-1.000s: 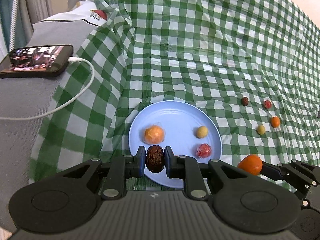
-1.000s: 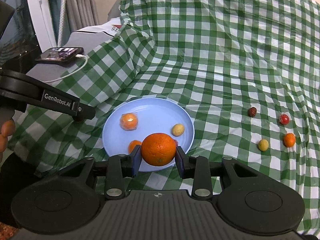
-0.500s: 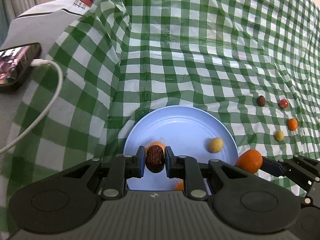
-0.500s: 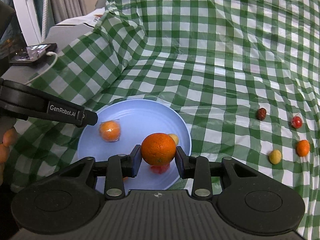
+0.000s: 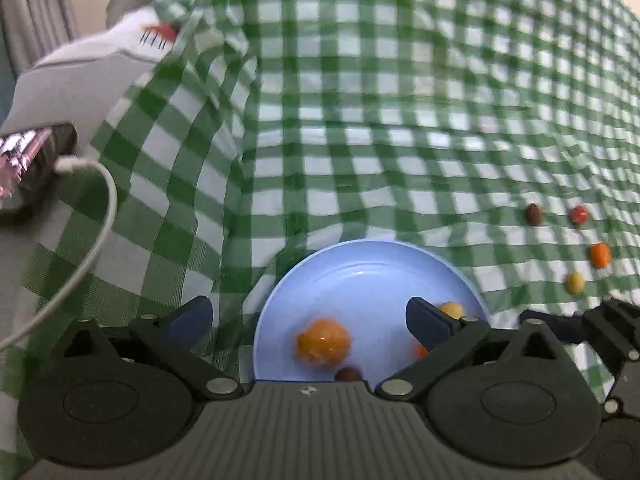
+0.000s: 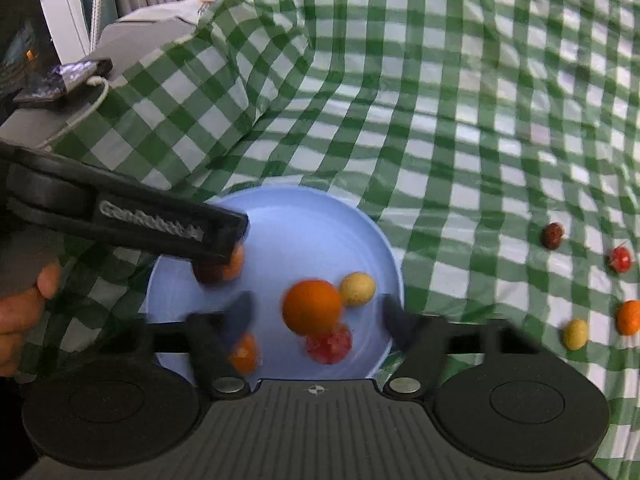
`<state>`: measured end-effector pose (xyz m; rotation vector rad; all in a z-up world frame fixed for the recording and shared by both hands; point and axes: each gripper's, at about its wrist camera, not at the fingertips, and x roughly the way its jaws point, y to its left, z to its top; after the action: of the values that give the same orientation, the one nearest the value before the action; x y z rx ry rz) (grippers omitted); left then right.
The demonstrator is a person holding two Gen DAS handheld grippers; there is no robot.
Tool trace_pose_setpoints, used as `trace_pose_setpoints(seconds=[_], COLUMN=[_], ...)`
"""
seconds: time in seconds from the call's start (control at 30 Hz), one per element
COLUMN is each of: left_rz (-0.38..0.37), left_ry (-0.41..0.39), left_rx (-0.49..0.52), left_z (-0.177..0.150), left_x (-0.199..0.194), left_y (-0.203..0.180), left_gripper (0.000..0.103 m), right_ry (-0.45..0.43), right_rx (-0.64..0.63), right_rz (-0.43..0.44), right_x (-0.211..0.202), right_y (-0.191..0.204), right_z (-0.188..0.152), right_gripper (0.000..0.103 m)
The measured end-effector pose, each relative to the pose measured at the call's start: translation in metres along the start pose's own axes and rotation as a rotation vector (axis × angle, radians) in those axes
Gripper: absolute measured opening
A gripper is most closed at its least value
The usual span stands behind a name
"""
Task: Organize fruits
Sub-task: 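Carry the jujube and orange over the blue plate and open both grippers, then withdraw both open tools from the plate above the cloth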
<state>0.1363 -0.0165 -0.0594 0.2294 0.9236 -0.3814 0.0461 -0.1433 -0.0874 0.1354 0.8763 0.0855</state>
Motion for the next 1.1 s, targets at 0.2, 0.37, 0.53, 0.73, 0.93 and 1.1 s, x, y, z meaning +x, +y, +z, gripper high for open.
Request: trace_pose_setpoints(seconds=[0.2,0.37,0.53,0.73,0.93,1.1], left_rz=[0.007,0.023,0.039,0.052,0.047,0.051], left_ry=[0.074,0.100,0.069,0.017,-0.028,-0.060], left_rx=[0.002,-0.046,-0.067,-0.045,-0.061,-0.059], left_z=[-0.031,-0.066,-0.088,-0.104,-0.110,-0.112], left_x=[-0.032,-0.073,-0.112,-0.144,-0.165,-0.177], left_y=[0.000,0.004,0.005,-0.002,-0.009,-0.013], left_gripper=[0.103,0.103,0.103,0.103,0.103,0.103], right_ry=[0.058,0.074,0.004,-0.055,-0.094,-0.122], right_rx=[0.048,0.075,0.071,0.074,0.063,0.054], right_rz=[0.014,0.026,-0.002,-0.028,-0.038,-0.043], right_x=[-0.040,-0.079,-0.115,-0.142,-0.160,-0.170], right_y=[0.001,0.011,0.023,0.029,0.034,0.038], right_z=[-0.025,-0.050,-0.061,-0.069,-0.078,-0.079], right_gripper=[0.097,0.099,0.100,0.100,0.101,0.102])
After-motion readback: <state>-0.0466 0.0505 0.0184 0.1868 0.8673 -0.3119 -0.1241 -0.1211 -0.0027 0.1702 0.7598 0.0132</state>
